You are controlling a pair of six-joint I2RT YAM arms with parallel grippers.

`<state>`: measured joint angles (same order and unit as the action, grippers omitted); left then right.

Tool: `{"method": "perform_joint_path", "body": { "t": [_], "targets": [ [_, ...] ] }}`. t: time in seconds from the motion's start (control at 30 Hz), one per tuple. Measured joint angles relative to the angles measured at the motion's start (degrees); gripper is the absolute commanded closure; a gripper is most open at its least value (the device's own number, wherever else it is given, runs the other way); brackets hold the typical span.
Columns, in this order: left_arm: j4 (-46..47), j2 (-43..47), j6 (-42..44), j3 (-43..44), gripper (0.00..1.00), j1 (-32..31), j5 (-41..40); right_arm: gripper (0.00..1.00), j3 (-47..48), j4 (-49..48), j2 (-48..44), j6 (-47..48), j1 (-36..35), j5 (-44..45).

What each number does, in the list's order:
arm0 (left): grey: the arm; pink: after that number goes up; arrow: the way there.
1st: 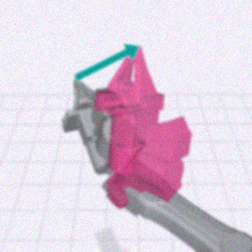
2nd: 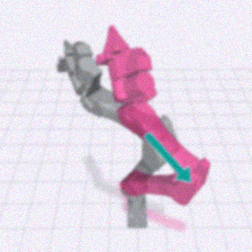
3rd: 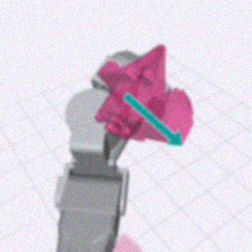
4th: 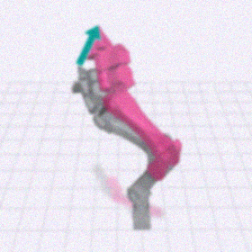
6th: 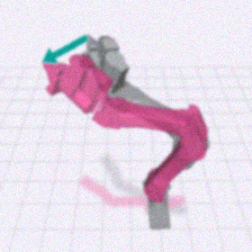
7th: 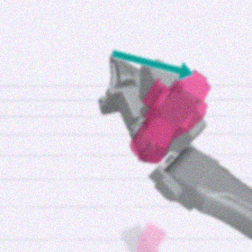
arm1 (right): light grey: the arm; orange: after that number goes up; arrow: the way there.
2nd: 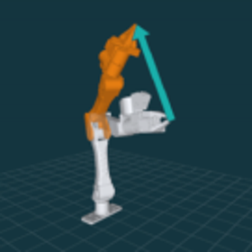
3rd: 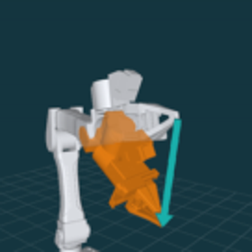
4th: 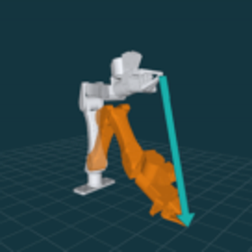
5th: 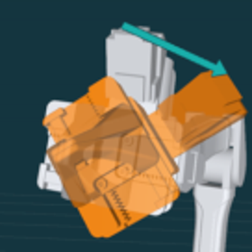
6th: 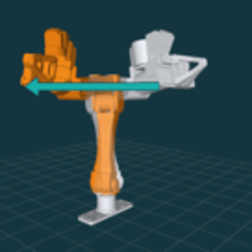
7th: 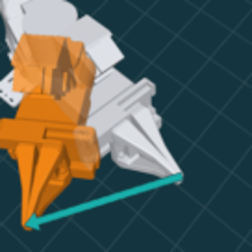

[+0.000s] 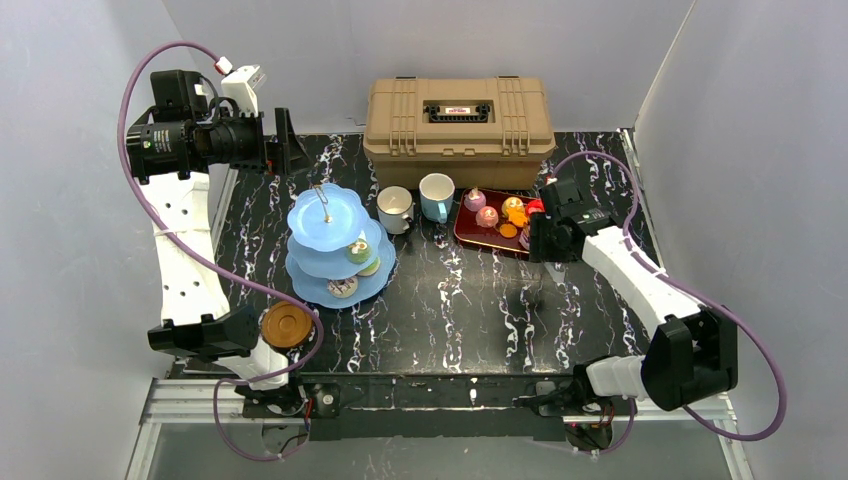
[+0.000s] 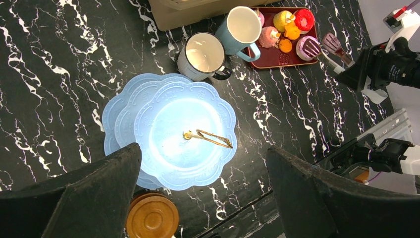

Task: Serve the afternoon tea
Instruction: Pick up the desert from the tray.

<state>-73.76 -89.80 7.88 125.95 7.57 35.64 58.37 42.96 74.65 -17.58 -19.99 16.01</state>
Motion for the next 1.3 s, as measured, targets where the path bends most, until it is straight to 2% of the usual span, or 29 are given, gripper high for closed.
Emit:
{"method": "perform_joint_path", "body": {
  "t": [0.7,0.77,0.97,1.2,1.3],
  "targets": [
    [0.07,0.00,0.00,0.00,0.05,0.20,0.00,0.36,-3.39,-1.60,0.79,-0.09,0.07,-3.37],
    [0.17,0.00,-0.02,0.00,0.05,0.20,0.00,0.39,-3.72,-1.70,0.79,-0.07,0.07,-3.69],
    [0.33,0.00,-0.02,0.00,0.05,0.20,0.00,0.58,-3.85,-2.51,0.83,-0.11,0.07,-4.24],
    [0.39,0.00,-0.02,-0.02,0.05,0.20,0.00,0.76,-3.85,-2.73,0.83,0.00,0.11,-4.46],
    [0.42,0.00,-0.02,0.00,0.05,0.20,0.00,0.79,-3.85,-2.80,0.83,0.00,0.11,-4.48]
  ]
}}
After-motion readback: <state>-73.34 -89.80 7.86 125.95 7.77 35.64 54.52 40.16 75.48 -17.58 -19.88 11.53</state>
